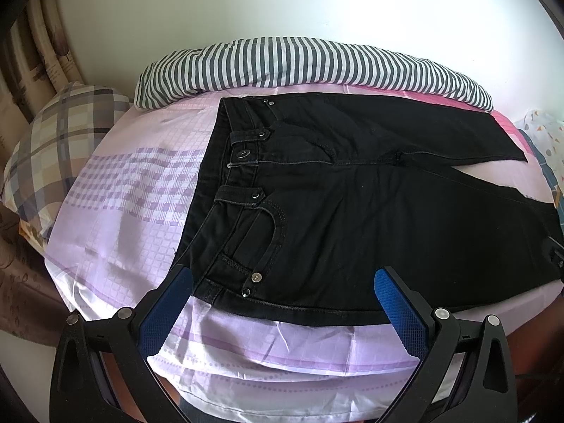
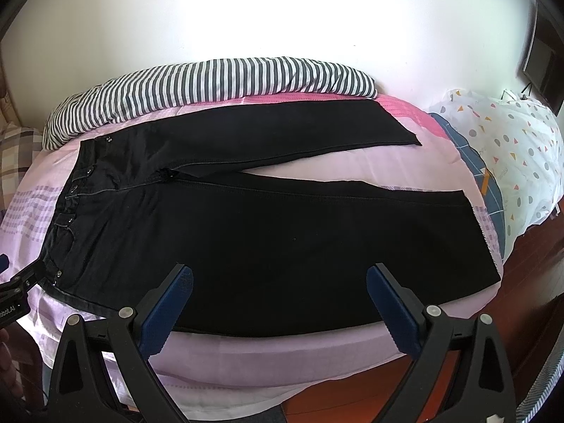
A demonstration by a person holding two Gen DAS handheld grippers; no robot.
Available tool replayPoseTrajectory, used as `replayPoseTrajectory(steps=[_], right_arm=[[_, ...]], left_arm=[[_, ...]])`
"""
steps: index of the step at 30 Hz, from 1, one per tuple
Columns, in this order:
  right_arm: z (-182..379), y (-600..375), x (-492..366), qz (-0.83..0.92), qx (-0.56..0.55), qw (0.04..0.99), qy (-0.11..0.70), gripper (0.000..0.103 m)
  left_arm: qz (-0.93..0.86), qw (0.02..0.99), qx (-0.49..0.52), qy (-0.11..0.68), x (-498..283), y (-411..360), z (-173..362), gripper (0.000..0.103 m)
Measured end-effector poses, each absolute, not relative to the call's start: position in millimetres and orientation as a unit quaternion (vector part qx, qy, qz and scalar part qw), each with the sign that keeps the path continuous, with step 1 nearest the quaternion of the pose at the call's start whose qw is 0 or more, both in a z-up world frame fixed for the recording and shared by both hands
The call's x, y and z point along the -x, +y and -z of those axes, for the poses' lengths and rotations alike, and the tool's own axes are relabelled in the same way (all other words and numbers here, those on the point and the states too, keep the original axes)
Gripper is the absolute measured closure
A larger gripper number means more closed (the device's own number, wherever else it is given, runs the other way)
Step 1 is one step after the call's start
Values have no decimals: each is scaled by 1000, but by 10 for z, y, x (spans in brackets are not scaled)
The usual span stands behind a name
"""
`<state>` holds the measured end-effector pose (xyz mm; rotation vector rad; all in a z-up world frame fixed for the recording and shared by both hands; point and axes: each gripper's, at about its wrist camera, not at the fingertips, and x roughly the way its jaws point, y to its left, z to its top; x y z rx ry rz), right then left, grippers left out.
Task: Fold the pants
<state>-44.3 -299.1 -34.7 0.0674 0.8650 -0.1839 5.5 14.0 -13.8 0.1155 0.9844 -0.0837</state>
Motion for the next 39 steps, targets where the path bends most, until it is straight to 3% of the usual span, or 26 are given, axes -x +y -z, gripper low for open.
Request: replayPoseTrajectory(steps=[26,32,37,39], right_arm=[[385,-3100,373,83,-50,906,413,6],[334,-3131,278,69,-51,913,399,6],[354,-3124,107,63,-49,914,398,6],[380,-3124,32,61,-49,912,404,6]], left_arm=[[57,888,-45,453,-206,202,133,2],[77,890,-5,449,-503,427,75,33],[90,890,39,445,-901,698,6,49],[97,890,57,442,-1141,827,-23,51]])
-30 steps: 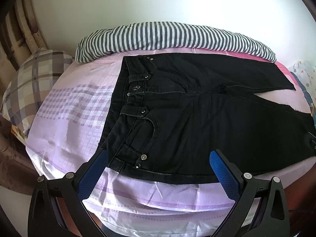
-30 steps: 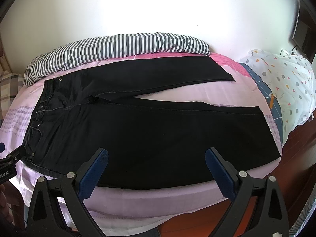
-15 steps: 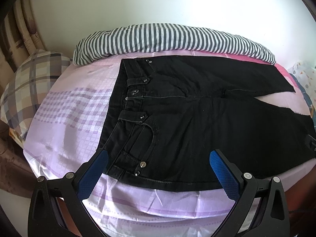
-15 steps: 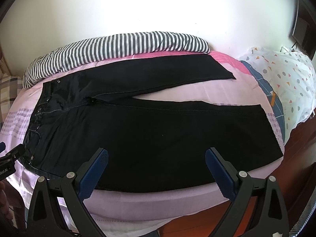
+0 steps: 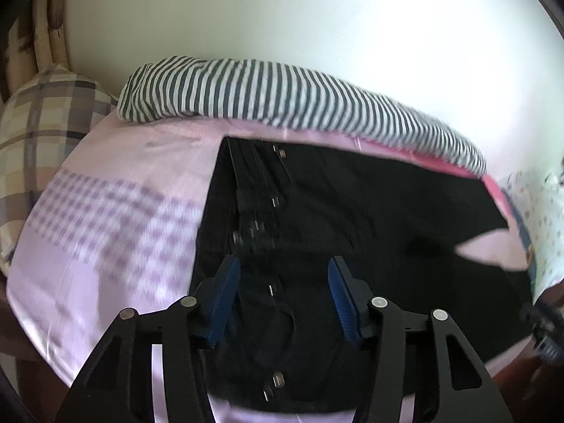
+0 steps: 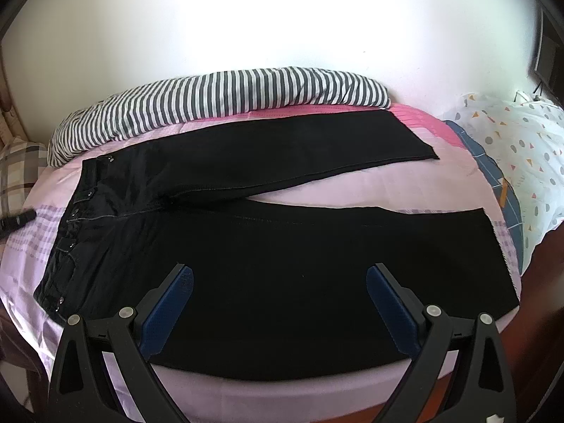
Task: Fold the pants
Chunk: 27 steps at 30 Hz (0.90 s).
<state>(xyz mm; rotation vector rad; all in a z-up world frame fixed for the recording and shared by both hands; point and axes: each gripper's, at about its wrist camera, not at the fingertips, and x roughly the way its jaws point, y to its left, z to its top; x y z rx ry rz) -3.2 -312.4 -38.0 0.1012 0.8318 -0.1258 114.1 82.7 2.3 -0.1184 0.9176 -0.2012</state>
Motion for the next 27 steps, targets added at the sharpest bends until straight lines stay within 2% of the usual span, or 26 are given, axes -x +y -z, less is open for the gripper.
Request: replayPoseTrajectory(steps=[7,14,15,17,19,27], right_arm=[[419,-3089,-328,45,-59,907,414,6],[436,-3004,-776,25,-71,907,415,6],[445,-2992,-832,22,-72,906,417,6],[471,-2953,-950,20,-71,905,419,6],[512,-2882,-1075,18,-62,904,424,6],[657,-2661,-1375,6,-42,899,435,6]], left_arm=[[125,871,134,455,-2016,1229,43,52],[155,826,216,498,-2760,1484,424,52],[155,816,234,506,-2866,1537,525,54],[157,804,252,516,-2977,1575,643,65],[159,791,267,527,-3086,1613,767,68],[160,779,285,535,-3345,1707,1053,68]])
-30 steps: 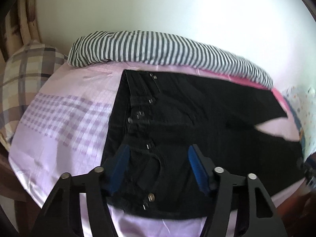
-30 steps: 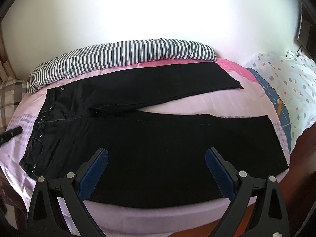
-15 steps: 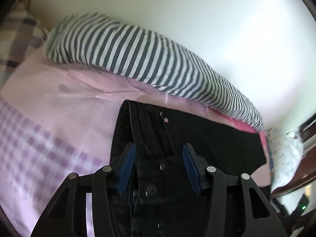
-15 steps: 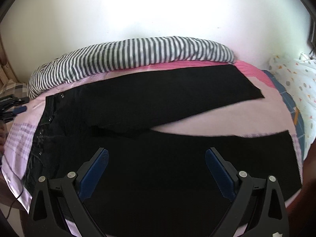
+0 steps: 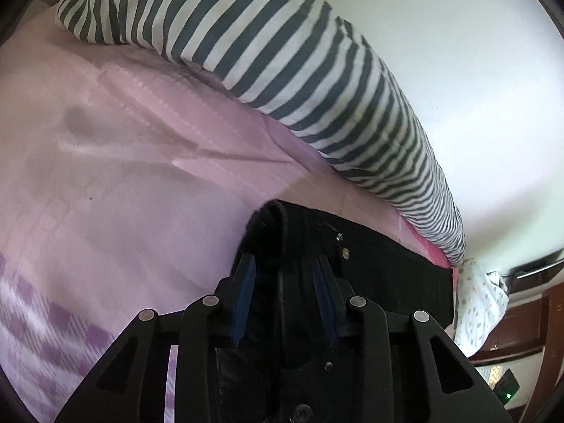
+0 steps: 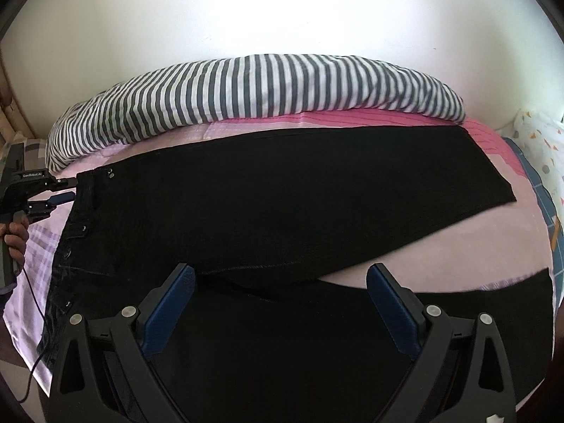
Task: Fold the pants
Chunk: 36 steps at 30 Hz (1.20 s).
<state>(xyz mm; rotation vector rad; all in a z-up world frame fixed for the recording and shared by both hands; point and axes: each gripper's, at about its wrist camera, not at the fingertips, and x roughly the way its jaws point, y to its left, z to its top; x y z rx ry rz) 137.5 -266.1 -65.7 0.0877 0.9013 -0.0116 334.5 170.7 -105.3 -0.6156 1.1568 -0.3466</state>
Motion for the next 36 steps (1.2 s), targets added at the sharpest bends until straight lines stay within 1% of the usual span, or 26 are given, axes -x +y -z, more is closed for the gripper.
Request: replayPoseTrajectory(steps=[10,15,16,17,19,25,30,33,36], right_arm=[[722,-2465,-1692,-18,-16,898,440,6],[714,-2457,-1933,-56,-1,897,438,6],[716,-2460,-1992,-67,5,896,439,6],[718,-2467,-2054,-78,12,894,442,6],[714,-2486,-2176,-96,31,889,447,7],[689,-2649,-2541,-156,56,871,462,7],[629,-2728,-2991,-264,122,824,486,7],[604,-2729,-3315,-293,169,797,501,7],[590,-2728,-3619,-332,180,769,515,12]], left_arm=[[205,761,307,534,-3594,1624,1227,68],[210,760,328,519,-3594,1672,1261,68],[209,764,326,515,-3568,1682,1255,76],[207,772,317,511,-3536,1674,1234,91],[204,787,300,499,-3486,1622,1172,95],[202,818,296,449,-3262,1549,890,97],[218,838,289,409,-2999,1540,564,97],[222,843,294,393,-2847,1575,438,97],[220,851,285,383,-2714,1569,333,97]])
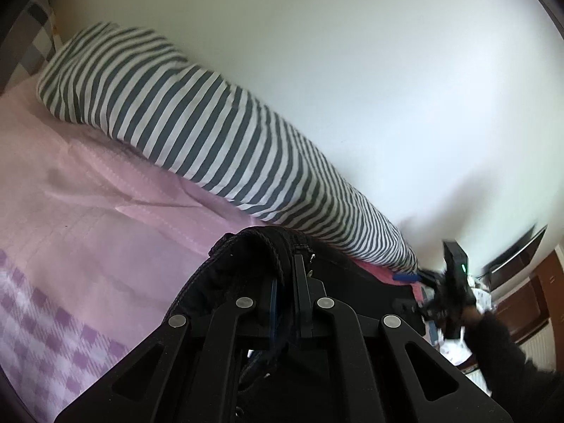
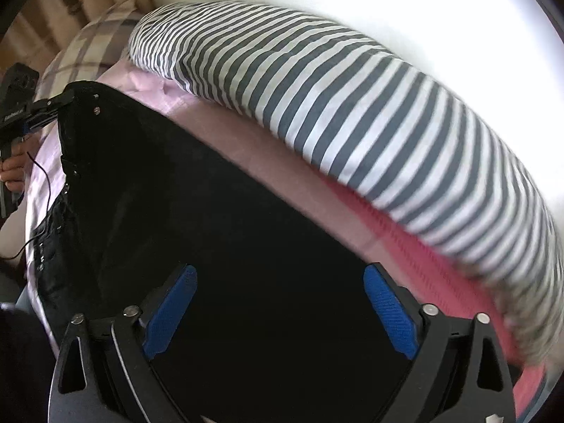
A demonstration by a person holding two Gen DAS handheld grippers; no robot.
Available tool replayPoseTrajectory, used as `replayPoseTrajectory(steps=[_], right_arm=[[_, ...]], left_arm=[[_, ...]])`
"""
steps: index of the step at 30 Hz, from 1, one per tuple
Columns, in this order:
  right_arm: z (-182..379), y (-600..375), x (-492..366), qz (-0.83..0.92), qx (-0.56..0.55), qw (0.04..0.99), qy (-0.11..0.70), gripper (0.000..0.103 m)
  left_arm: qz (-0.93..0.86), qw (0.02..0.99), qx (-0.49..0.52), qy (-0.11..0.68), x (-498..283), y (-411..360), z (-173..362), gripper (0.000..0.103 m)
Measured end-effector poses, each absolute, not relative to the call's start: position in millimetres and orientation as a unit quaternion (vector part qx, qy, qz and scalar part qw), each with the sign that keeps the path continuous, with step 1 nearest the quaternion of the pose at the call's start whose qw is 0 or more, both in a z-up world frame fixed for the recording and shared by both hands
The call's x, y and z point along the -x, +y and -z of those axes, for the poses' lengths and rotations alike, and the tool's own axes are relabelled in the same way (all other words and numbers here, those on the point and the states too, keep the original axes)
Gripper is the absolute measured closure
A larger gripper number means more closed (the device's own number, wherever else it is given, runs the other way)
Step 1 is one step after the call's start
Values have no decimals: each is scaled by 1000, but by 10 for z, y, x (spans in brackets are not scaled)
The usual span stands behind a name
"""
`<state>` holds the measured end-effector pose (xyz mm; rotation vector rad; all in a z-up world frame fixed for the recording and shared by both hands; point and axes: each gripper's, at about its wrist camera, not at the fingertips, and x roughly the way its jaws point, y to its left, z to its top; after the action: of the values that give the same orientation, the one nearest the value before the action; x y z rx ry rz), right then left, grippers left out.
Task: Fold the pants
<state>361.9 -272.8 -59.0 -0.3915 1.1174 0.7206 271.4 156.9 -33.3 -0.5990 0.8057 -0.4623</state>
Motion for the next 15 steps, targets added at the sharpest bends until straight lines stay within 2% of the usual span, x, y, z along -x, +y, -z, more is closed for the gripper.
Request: replayPoseTrajectory(steps=[2,12,15], right_arm=[[611,-2709,-3773,-356,191,749,526,24],[943,-2696,-4335,-445,211,643,586,42],[1049,-2763,-4387,-459,205,617,605,52]], left_arm=[[220,854,279,380,-2673,1572,281,97],[214,870,238,374,-2581,1357,164,97],[215,872,239,369,-2530,1370,128,97]])
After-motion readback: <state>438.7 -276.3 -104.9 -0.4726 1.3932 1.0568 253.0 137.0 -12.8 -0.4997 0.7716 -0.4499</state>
